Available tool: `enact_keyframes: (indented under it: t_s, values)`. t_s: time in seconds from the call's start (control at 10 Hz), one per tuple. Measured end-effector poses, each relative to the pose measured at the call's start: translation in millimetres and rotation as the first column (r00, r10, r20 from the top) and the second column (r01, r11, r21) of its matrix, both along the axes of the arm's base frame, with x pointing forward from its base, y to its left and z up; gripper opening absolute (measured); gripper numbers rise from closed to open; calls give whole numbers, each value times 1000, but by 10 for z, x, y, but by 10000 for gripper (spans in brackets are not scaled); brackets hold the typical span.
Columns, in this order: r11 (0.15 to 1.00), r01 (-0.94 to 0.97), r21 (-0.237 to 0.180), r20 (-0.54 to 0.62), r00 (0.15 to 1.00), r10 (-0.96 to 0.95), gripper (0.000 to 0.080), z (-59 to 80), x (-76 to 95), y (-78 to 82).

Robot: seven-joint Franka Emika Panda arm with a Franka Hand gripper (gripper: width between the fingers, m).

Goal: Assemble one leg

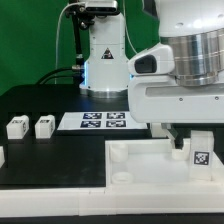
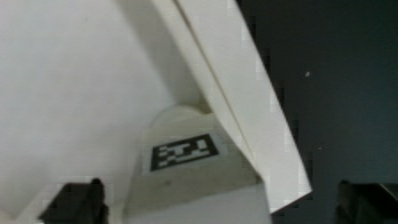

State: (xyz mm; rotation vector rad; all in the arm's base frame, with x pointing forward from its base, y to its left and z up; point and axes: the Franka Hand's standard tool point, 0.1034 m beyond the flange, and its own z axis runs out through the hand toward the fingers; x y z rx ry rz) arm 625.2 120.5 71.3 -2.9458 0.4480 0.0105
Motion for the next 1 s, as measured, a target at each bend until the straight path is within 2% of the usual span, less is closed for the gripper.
enact_keyframes:
  t_s: [0.2, 0.4, 0.5, 0.6, 0.7, 0.8, 0.9, 1.0]
  values:
    - [999, 41, 3, -10, 999, -41, 649, -11, -10, -2]
    - [995, 104, 3, -21, 994, -104, 397, -15, -12, -2]
    - [980, 199, -2, -42, 979, -199, 397, -32, -27, -35]
    - [953, 303, -4, -58, 951, -303, 298, -34, -25, -35]
    - [937, 350, -6, -66, 934, -350, 298, -33, -23, -38]
    - [866, 501, -1, -95, 862, -499, 298, -16, -4, -49]
    - [759, 651, -2, -129, 752, -646, 298, -8, 8, -55]
    - [603, 797, -13, -178, 592, -786, 298, -11, 9, -39]
